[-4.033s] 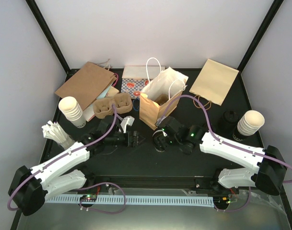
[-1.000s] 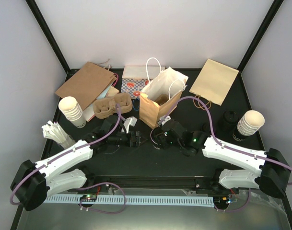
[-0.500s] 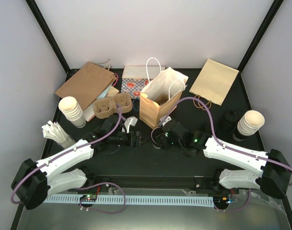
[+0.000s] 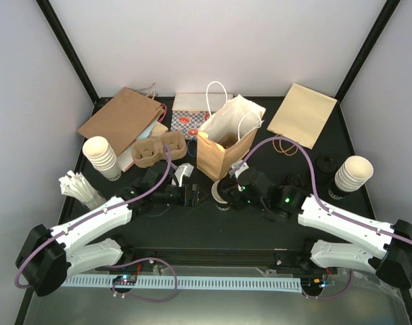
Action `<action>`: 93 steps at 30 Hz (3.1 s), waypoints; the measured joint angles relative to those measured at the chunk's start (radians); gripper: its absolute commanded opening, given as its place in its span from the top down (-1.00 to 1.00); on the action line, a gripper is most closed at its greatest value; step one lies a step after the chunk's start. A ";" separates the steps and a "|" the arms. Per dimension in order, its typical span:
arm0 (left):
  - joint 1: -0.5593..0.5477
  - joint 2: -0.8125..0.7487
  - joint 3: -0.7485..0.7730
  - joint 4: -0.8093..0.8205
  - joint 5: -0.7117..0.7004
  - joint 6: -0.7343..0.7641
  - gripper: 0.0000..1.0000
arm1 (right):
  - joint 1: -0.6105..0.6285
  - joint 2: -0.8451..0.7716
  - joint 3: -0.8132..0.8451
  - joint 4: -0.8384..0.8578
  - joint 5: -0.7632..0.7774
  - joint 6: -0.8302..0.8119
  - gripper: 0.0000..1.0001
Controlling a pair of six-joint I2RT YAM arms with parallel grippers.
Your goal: Pack the takeout coffee
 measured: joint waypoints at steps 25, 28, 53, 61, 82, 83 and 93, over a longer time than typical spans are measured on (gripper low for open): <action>0.000 -0.026 0.001 -0.012 -0.024 0.000 -0.66 | 0.000 -0.042 0.009 -0.004 -0.006 -0.024 -0.15; 0.000 -0.017 0.001 -0.006 -0.026 0.000 -0.66 | 0.000 -0.024 -0.003 0.008 -0.007 -0.029 -0.14; 0.000 0.014 0.002 0.007 -0.063 -0.012 -0.72 | 0.000 0.029 -0.054 0.095 -0.018 -0.031 -0.14; 0.003 0.035 0.002 0.013 -0.065 -0.026 -0.67 | 0.000 0.040 -0.065 0.116 -0.030 -0.031 -0.13; 0.010 0.032 0.002 0.013 -0.065 -0.029 -0.64 | 0.000 0.078 -0.068 0.148 -0.026 -0.067 -0.13; 0.010 0.032 0.002 0.013 -0.065 -0.029 -0.63 | 0.000 0.079 -0.068 0.151 -0.026 -0.068 -0.13; 0.010 0.032 0.002 0.013 -0.065 -0.029 -0.63 | 0.000 0.100 -0.068 0.184 -0.026 -0.072 -0.12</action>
